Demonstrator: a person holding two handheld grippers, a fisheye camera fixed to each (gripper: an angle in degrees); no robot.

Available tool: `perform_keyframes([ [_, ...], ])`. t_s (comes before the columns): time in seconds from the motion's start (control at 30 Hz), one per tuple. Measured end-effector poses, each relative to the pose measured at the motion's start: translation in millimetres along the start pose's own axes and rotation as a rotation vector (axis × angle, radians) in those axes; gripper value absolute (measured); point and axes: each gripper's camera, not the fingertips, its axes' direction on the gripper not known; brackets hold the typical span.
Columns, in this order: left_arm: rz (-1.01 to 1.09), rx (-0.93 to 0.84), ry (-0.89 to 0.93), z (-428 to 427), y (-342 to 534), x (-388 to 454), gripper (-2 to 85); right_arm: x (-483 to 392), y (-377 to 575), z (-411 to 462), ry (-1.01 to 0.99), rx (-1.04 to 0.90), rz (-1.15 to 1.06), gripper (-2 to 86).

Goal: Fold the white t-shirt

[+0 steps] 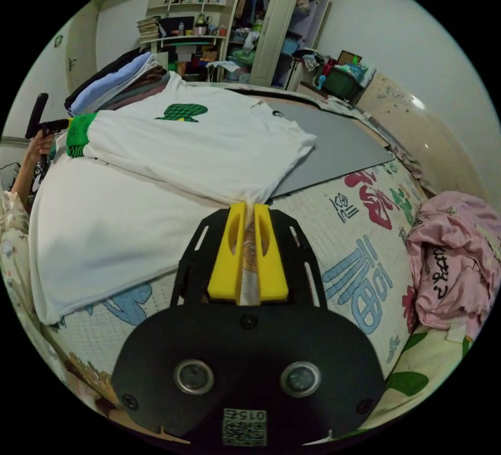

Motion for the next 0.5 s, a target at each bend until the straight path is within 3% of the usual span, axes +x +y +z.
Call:
perform_keyframes([
  [0.1, -0.049, -0.006, -0.035, -4.5, 6.1, -13.2, 8.2, 6.9, -9.8, 20.9, 0.023, 0.007, 0.005, 2.7],
  [0.33, -0.049, -0.004, 0.111, 10.7, 20.6, -10.1, 10.9, 22.4, -33.4, 80.2, 0.047, -0.051, -0.012, 1.4],
  [0.5, -0.022, -0.107, 0.133, 51.5, 10.6, 1.3, 1.2, 40.8, -35.5, 101.6, 0.037, -0.041, 0.000, 1.3],
])
